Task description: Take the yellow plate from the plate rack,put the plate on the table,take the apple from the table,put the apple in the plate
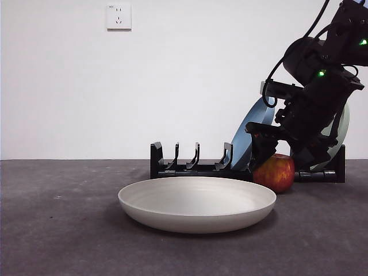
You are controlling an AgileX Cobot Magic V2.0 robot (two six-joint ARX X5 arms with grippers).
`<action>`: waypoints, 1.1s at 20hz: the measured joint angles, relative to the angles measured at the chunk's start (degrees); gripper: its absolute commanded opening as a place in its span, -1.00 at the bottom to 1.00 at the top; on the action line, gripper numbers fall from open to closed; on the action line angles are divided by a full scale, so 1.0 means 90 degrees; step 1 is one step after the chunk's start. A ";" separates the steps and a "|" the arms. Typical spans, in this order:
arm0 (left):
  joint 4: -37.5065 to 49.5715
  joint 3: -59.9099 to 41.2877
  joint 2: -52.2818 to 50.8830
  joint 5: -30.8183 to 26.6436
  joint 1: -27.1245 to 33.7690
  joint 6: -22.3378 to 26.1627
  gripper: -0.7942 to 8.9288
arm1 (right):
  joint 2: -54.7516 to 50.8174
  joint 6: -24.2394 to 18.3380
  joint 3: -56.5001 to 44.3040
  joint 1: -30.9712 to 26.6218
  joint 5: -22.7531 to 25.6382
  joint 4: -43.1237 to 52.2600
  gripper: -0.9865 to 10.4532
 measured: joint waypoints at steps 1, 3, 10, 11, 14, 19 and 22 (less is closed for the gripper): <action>-0.0012 0.0000 0.0000 -0.0002 0.0000 0.0000 -0.45 | -0.0102 0.0000 -0.0012 0.0017 0.0000 -0.0117 -0.86; -0.0015 0.0000 0.0000 -0.0002 0.0000 0.0000 -0.45 | -0.0464 0.0000 -0.0012 0.0102 0.0000 -0.0330 -0.86; -0.0017 0.0000 0.0000 -0.0002 0.0000 0.0000 -0.45 | -0.1445 0.0097 -0.0012 0.1392 -0.0325 -0.1027 -0.86; -0.0027 0.0000 0.0000 -0.0002 0.0000 0.0000 -0.45 | -0.1411 0.0104 -0.0012 0.1591 -0.0323 -0.1039 -0.86; -0.0095 0.0000 0.0000 0.0000 0.0000 0.0000 -0.45 | -0.1243 0.0121 -0.0012 0.2132 -0.0192 -0.1001 -0.86; -0.0262 0.0000 0.0000 0.0000 0.0000 0.0000 -0.45 | -0.0794 0.0121 -0.0012 0.2373 0.0024 -0.1013 -0.86; -0.0398 0.0000 0.0000 0.0022 0.0000 0.0000 -0.45 | -0.0464 0.0121 -0.0012 0.2370 0.0058 -0.1022 -0.86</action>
